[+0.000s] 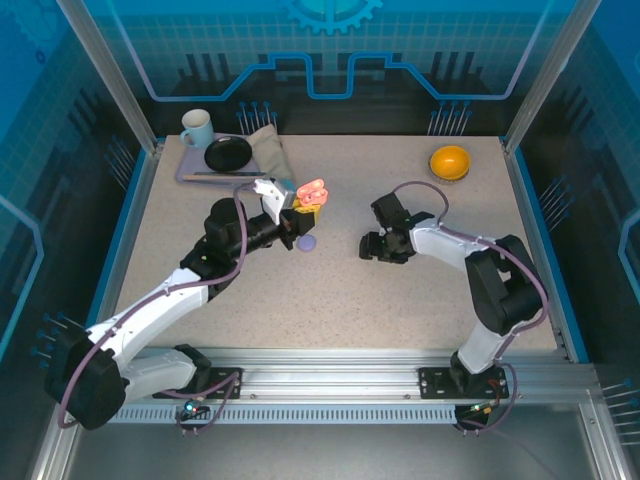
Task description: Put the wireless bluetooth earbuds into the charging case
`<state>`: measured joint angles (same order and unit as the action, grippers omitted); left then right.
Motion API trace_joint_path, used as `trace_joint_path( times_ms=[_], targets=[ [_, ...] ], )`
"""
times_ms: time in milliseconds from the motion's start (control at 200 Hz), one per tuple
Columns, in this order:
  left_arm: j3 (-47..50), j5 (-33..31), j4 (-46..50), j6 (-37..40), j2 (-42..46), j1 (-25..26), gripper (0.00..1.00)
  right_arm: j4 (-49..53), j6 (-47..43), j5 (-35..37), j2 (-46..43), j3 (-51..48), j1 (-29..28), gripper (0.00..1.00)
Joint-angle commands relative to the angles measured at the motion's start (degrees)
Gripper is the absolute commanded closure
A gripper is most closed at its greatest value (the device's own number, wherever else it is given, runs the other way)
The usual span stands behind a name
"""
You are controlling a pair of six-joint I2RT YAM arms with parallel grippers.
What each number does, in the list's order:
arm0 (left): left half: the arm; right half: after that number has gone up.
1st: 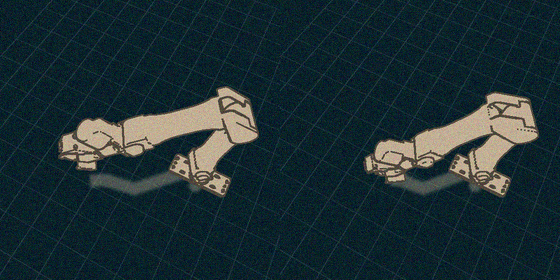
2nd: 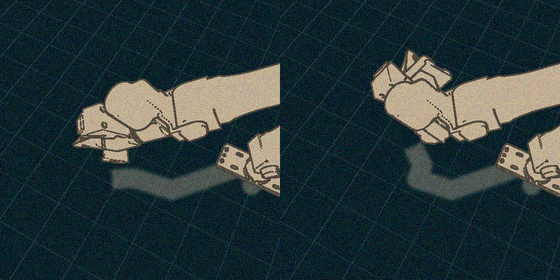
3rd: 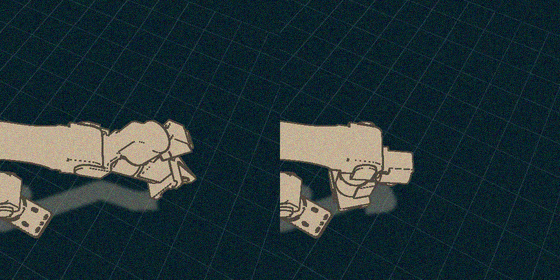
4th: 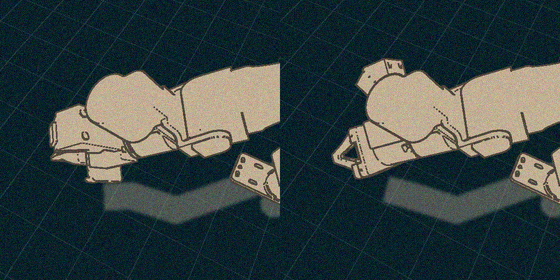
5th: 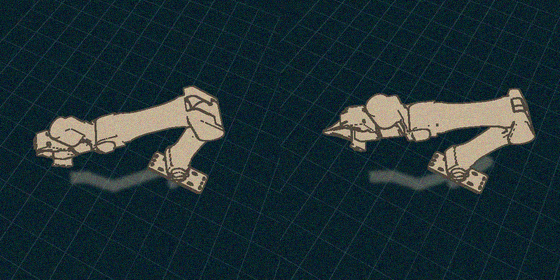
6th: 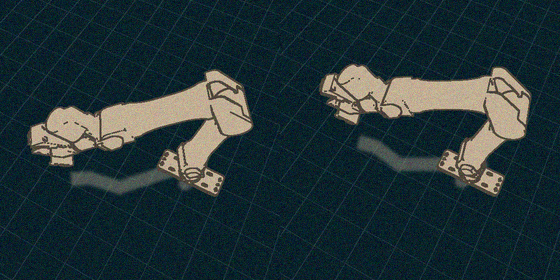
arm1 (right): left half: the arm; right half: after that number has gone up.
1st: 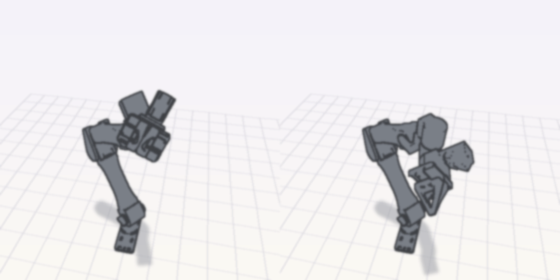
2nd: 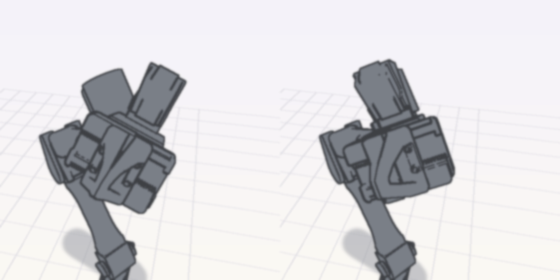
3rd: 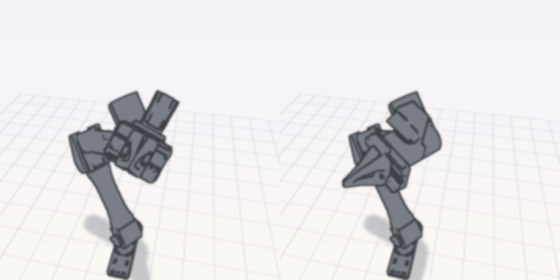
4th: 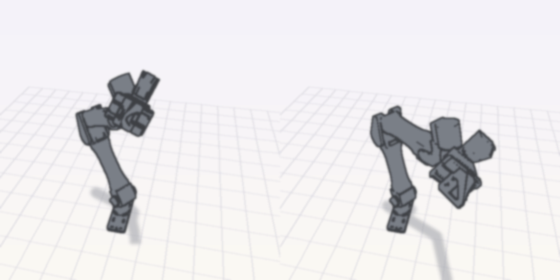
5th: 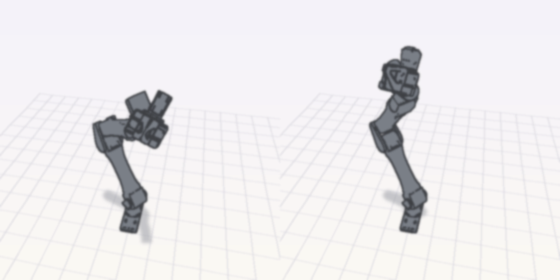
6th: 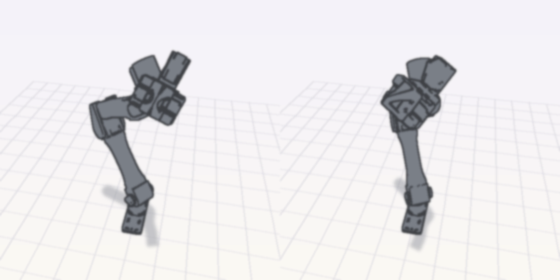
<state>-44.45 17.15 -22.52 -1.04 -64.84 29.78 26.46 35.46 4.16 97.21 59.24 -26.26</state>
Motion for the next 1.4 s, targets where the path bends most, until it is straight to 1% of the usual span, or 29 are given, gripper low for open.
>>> trace_joint_path(
  times_ms=[0,65,190,245,295,415,715,1351,1396],
  targets=[
    [0.62,-0.82,-1.05,0.42,1.81,0.11,1.0,4.6,-3.19,4.3,-0.96,2.29,-0.72,0.36],
    [0.61,-0.87,-0.95,0.42,1.91,0.19,1.0,6.67,-8.19,6.25,1.24,5.41,-0.72,0.35],
    [0.63,-0.93,-0.56,0.51,2.26,0.18,1.0,9.68,-16.87,7.9,6.36,10.54,-0.81,0.35],
    [0.59,-0.98,-0.43,0.6,2.48,0.17,1.0,10.78,-18.17,8.98,7.92,12.15,-0.76,0.35],
    [0.65,-1.14,-0.42,0.68,2.45,0.18,1.0,11.31,-18.96,8.47,8.94,13.33,-0.8,0.35],
    [0.64,-1.17,-0.39,0.64,2.35,0.15,1.0,12.38,-18.59,8.11,10.53,15.14,-0.81,0.36],
    [0.51,-1.25,-0.42,0.72,2.07,0.18,1.0,13.09,-16.81,7.18,12.21,15.04,-0.96,0.38],
    [0.18,-1.22,-0.35,0.94,1.59,0.19,1.0,13.8,-14.44,11.11,15.86,16.87,-2.06,0.46],
    [0.19,-1.24,-0.35,0.95,1.56,0.11,1.0,13.71,-14.46,11.17,15.95,16.87,-2.13,0.48]
  ],
)
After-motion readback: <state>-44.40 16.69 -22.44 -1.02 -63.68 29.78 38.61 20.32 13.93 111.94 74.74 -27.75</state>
